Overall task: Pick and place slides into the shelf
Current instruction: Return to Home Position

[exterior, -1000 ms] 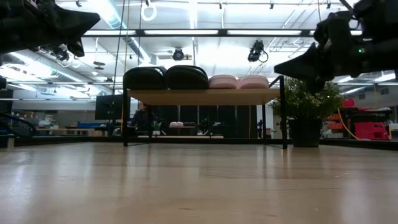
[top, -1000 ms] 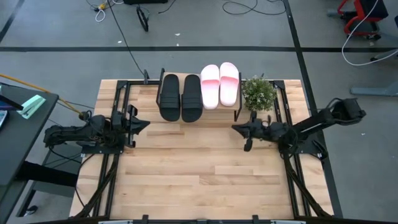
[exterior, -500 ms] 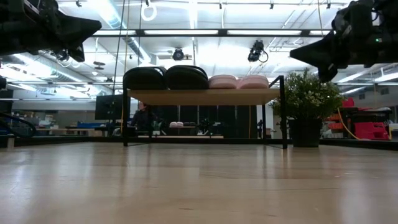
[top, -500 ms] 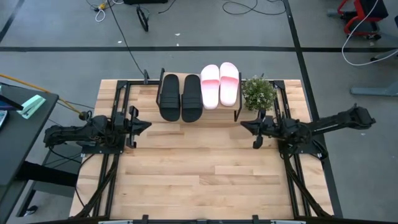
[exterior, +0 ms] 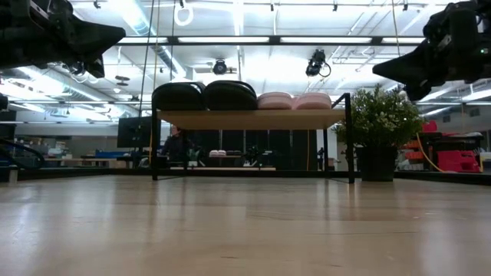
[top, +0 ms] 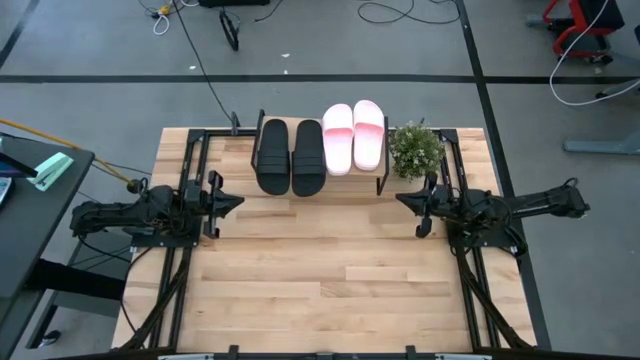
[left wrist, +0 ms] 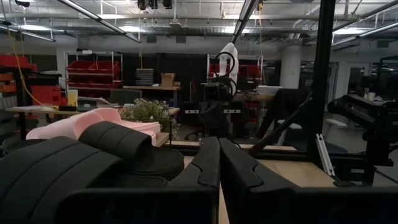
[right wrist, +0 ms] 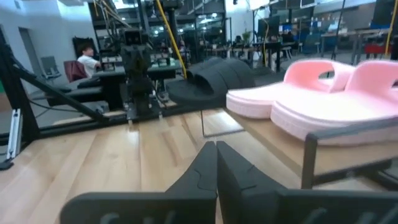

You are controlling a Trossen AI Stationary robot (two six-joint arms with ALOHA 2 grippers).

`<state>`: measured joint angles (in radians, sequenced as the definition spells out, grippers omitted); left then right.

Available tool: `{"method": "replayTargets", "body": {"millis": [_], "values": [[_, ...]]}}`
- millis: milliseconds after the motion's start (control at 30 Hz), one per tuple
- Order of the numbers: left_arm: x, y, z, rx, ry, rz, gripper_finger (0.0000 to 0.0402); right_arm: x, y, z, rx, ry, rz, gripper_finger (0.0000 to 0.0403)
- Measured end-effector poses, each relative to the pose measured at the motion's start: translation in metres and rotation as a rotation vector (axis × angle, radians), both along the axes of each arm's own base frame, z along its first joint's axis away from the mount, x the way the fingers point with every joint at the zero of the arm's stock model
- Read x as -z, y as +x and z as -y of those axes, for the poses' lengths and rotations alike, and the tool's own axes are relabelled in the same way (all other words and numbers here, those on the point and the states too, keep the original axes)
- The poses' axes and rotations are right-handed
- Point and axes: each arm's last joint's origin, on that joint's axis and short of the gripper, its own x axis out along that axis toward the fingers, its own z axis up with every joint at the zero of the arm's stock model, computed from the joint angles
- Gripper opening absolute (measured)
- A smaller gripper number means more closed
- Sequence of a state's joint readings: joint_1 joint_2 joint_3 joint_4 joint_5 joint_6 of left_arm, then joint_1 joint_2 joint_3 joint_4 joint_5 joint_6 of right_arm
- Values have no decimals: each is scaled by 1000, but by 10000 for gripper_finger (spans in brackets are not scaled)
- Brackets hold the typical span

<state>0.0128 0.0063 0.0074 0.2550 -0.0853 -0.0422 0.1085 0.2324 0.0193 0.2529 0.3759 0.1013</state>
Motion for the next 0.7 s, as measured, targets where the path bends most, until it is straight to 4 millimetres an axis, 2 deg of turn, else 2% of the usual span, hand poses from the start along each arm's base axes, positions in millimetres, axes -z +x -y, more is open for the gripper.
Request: {"method": "replayTargets", "body": {"millis": [500, 700], "values": [[1, 0, 0, 0, 1, -7, 4, 1, -15, 5, 13, 17, 26, 0], [1, 0, 0, 0, 2, -7, 13, 2, -15, 8, -53, 35, 22, 0]]}}
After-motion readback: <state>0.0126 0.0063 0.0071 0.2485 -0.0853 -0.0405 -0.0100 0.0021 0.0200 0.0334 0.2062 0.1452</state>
